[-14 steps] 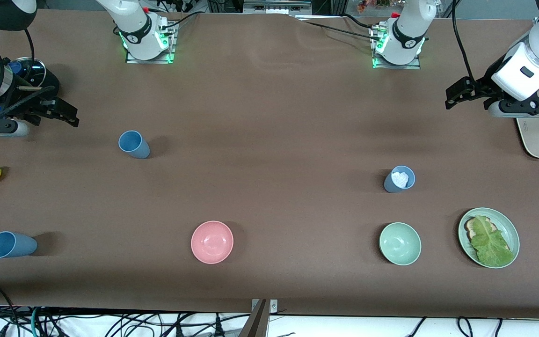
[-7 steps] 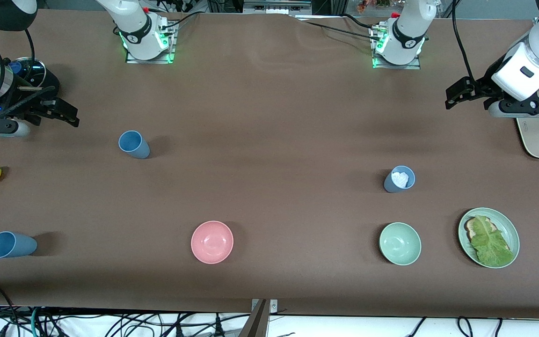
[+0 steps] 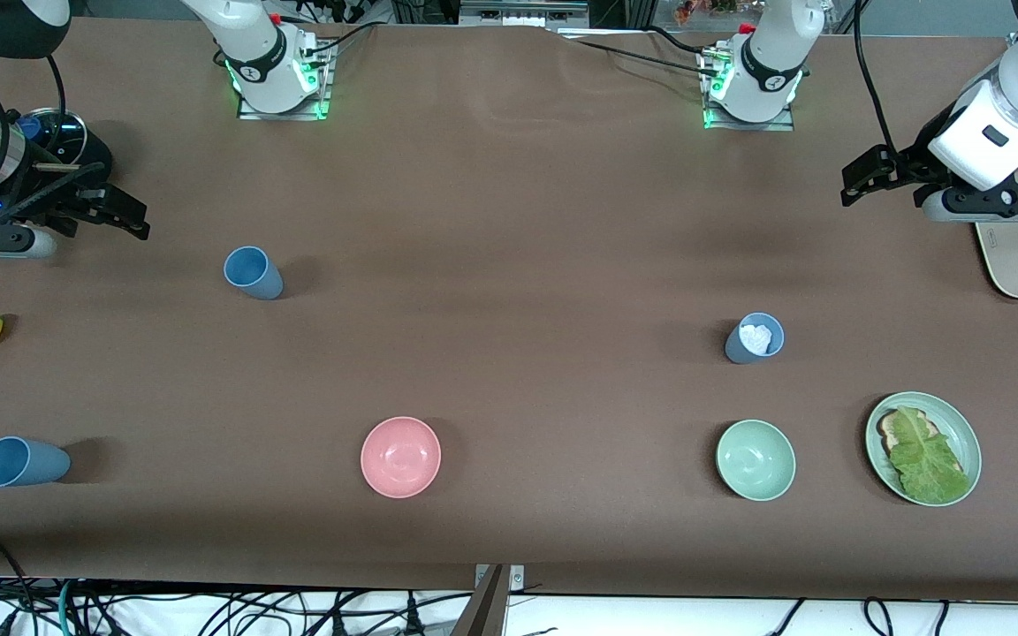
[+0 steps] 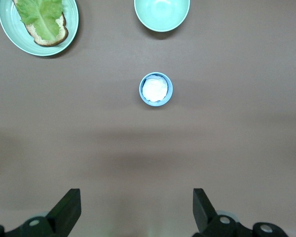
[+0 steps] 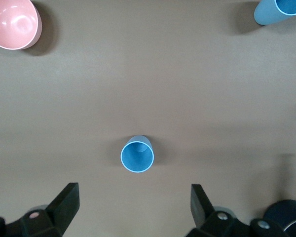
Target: Stack blue cups with both arms
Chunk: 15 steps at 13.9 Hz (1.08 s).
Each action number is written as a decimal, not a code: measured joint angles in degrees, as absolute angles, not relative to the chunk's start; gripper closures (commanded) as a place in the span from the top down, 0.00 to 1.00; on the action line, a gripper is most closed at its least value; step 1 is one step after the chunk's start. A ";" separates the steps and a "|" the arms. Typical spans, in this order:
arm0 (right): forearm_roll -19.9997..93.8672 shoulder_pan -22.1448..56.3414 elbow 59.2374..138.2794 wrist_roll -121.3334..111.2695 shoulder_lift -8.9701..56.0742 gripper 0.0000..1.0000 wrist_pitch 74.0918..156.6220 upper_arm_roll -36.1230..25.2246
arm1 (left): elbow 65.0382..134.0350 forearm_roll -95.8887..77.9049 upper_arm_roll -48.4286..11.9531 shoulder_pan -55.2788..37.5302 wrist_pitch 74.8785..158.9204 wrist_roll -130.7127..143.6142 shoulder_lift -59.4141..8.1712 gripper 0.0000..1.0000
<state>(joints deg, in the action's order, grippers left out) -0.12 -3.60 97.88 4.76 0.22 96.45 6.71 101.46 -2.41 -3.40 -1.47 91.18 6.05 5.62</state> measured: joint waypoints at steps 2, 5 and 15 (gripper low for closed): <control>-0.12 -3.60 97.88 4.76 0.22 1.00 96.45 6.72 | 101.46 -2.41 -3.40 -1.47 91.18 6.05 5.62 1.00; -0.13 -3.60 97.88 4.76 0.22 1.00 96.45 6.72 | 101.46 -2.41 -3.40 -1.47 91.18 6.05 5.61 1.00; -0.15 -3.60 98.05 4.76 0.23 1.00 96.45 6.71 | 101.85 -2.36 -3.29 -0.08 107.56 4.75 -6.39 1.00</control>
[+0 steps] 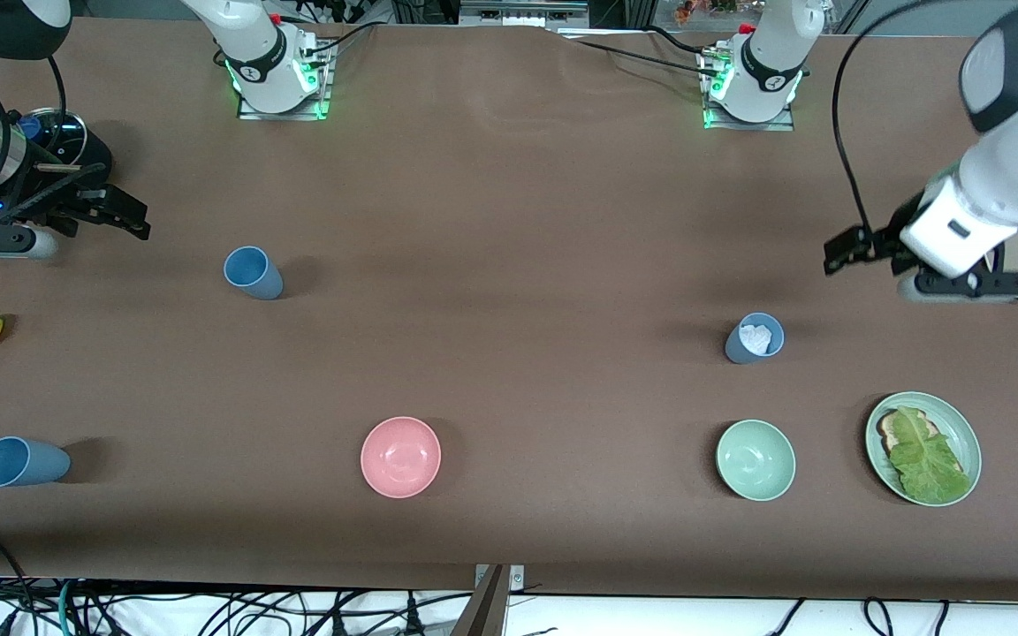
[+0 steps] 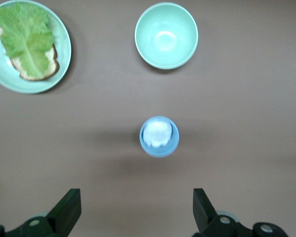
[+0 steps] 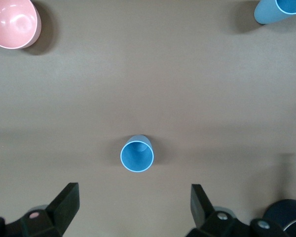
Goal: Stack blue cups with both arms
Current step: 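Lower the left gripper onto the blue cup with tissue and grasp it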
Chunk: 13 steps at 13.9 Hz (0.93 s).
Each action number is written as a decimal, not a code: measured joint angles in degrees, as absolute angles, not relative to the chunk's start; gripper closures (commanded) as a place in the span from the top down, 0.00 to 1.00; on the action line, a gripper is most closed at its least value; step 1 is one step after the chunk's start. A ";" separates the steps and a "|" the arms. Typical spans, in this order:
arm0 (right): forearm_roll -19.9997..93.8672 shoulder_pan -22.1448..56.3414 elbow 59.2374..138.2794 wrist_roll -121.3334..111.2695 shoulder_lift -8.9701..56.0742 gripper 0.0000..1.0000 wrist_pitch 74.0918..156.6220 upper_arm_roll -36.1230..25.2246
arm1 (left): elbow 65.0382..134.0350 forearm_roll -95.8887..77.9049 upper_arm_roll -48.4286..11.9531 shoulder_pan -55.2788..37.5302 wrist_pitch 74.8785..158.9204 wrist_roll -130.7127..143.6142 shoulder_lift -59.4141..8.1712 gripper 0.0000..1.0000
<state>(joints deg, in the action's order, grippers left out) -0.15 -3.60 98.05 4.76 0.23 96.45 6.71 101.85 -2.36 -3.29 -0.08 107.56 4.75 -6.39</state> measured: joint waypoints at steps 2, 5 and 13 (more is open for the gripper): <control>-0.15 -3.60 98.09 4.76 0.24 1.00 96.45 6.71 | 101.99 -1.82 -3.23 0.55 112.27 3.62 -11.29 1.00; -0.16 -3.61 98.12 4.76 0.24 1.00 96.45 6.69 | 102.43 -0.34 -3.23 0.93 117.29 1.76 -17.78 1.00; -0.18 -3.60 98.13 4.76 0.24 1.00 96.45 6.70 | 118.42 -0.11 -3.52 0.87 142.26 -1.74 -24.16 0.34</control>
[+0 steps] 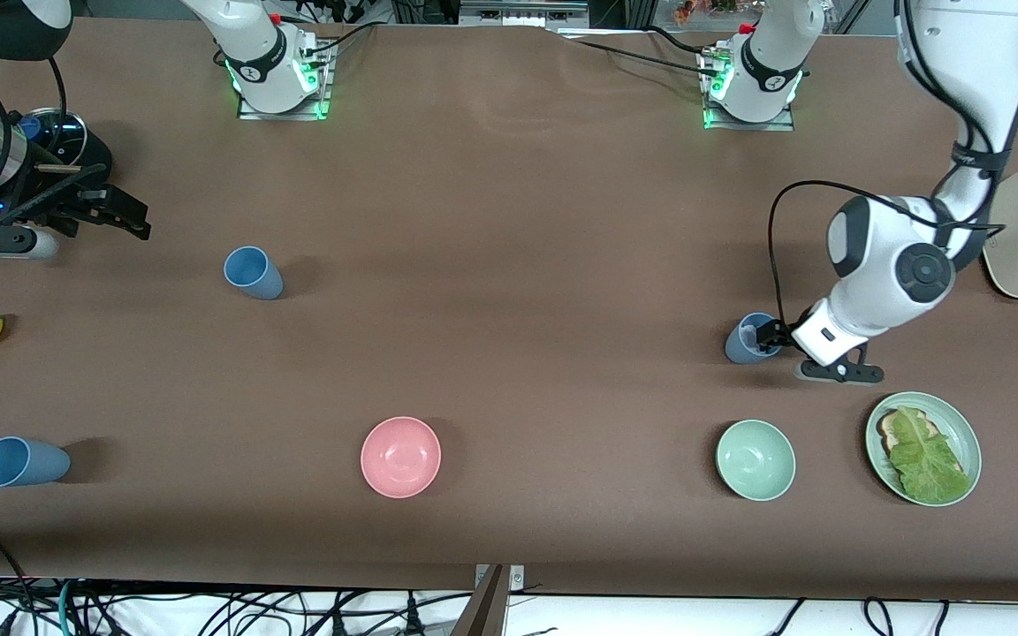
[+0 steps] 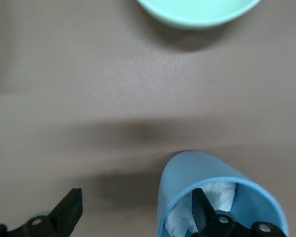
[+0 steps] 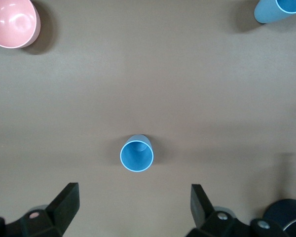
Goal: Stack blue cups with both arms
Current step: 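Lower the left gripper onto the blue cup with tissue and grasp it, then carry the tissue cup with the left gripper to the table middle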
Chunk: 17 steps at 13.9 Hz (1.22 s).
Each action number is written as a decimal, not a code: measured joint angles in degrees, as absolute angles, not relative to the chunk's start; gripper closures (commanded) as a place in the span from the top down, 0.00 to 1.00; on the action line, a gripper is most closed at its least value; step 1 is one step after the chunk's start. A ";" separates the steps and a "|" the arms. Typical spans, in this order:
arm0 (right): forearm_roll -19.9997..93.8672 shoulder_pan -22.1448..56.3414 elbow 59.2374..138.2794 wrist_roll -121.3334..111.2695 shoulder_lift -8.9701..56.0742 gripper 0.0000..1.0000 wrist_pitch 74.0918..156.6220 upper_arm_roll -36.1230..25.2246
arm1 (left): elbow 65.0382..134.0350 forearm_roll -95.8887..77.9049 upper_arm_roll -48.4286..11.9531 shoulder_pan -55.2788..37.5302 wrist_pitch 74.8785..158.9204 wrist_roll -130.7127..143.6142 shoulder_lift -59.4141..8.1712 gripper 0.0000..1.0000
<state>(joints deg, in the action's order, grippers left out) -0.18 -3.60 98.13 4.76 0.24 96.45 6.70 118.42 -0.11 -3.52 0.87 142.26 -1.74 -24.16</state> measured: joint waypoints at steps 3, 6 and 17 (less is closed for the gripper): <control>-0.18 -3.60 98.13 4.76 0.22 1.00 96.45 6.70 | 118.91 -0.10 -4.01 0.58 142.86 -1.88 -23.95 0.01; -0.18 -3.60 98.14 4.76 0.22 1.00 96.45 6.70 | 118.72 -0.10 -4.10 0.45 142.86 -2.95 -23.65 0.00; -0.19 -3.61 98.13 4.76 0.22 1.00 96.45 6.70 | 108.50 -0.11 -18.68 -0.64 127.54 19.43 -21.37 0.00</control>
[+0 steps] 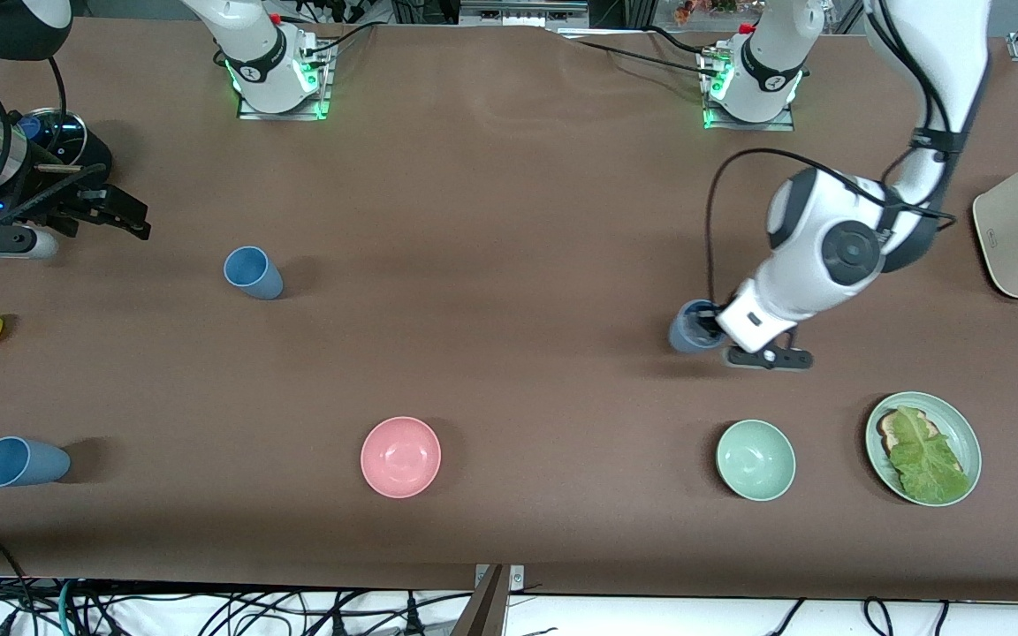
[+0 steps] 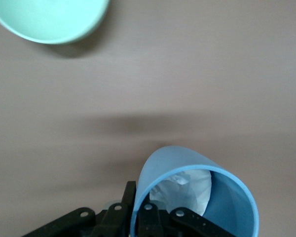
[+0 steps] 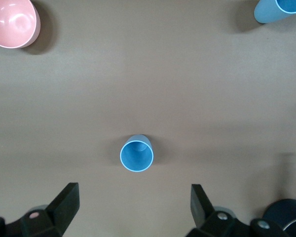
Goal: Stack blue cups with both arms
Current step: 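Carry the tissue cup with the left gripper to the table middle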
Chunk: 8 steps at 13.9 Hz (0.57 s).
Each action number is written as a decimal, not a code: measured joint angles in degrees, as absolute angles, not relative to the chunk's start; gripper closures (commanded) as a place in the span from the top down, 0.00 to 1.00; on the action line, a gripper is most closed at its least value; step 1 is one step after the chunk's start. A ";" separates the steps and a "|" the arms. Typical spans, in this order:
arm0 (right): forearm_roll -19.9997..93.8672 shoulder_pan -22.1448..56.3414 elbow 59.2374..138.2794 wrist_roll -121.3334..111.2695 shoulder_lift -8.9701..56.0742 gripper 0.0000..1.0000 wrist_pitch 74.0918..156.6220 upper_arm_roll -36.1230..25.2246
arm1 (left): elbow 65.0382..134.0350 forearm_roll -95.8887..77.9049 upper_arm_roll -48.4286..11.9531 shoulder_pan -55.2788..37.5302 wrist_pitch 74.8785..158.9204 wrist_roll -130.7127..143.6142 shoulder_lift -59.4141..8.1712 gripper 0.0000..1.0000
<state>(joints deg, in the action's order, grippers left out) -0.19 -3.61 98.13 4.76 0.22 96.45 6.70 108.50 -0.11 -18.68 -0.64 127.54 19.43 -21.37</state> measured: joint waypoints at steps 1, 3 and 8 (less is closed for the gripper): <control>-0.19 -3.61 98.13 4.76 0.22 1.00 96.45 6.70 | 108.04 -0.11 -20.00 -2.05 127.50 23.63 -21.47 0.00; -0.19 -3.61 98.13 4.76 0.22 1.00 96.45 6.69 | 106.53 -0.11 -20.65 -6.67 127.50 30.80 -22.55 0.00; -0.20 -3.62 98.14 4.76 0.22 1.00 96.45 6.69 | 100.22 1.14 -20.31 -17.08 127.55 42.71 -30.85 0.00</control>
<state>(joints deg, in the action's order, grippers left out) -0.20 -3.62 98.14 4.76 0.22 96.45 6.69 100.22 1.14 -20.31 -17.08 127.55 42.71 -30.85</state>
